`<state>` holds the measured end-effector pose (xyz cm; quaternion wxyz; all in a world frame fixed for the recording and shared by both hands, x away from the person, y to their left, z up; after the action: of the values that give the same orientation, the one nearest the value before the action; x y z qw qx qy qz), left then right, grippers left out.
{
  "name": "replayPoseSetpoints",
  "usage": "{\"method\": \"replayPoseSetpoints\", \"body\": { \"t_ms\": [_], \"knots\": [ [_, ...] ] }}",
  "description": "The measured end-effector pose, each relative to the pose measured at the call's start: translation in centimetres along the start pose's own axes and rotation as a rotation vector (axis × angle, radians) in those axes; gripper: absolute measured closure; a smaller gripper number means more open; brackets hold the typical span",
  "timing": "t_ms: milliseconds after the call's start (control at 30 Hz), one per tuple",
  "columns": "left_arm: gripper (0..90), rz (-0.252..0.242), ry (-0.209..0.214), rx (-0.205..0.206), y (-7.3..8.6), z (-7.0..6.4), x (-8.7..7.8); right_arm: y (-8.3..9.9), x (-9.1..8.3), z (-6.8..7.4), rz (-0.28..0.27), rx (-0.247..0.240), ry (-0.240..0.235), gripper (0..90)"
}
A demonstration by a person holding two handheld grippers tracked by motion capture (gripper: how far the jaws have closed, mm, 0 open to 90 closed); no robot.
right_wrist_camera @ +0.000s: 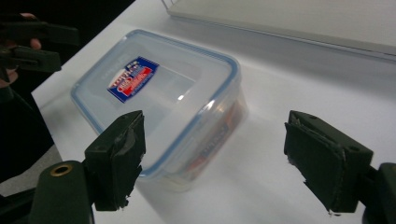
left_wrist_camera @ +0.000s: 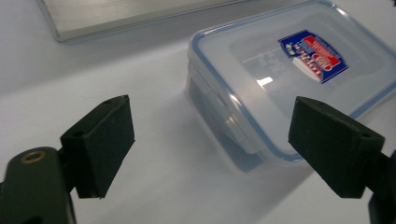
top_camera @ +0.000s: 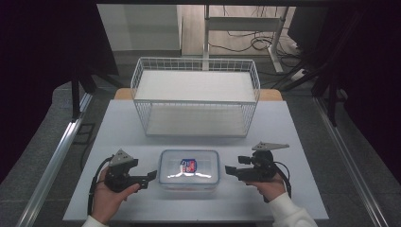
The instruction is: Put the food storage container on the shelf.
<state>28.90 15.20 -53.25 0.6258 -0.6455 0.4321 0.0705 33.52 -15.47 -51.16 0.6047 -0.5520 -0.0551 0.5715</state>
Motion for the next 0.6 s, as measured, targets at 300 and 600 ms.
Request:
{"method": "replayPoseSetpoints", "body": {
  "t_ms": [300,600],
  "knots": [
    [17.8,0.038,0.116,-0.105,-0.8,-0.5,0.3,-0.5,1.2,0.5,0.005,0.013,-0.040,20.7],
    [15.7,0.106,0.258,-0.242,-0.8,-0.4,2.8,-0.6,2.1,0.9,0.021,0.010,-0.052,20.7]
  ]
}}
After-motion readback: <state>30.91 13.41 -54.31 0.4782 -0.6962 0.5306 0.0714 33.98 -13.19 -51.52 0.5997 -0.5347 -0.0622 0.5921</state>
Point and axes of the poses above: each handheld gripper's, and its own axes: x roughly forward along the jaws, y roughly out of its underside, z roughly to its left, the point moved 9 cm from there along x, roughly forward along the jaws, and after that the axes turned 3 degrees about -y, right-handed, at the moved point
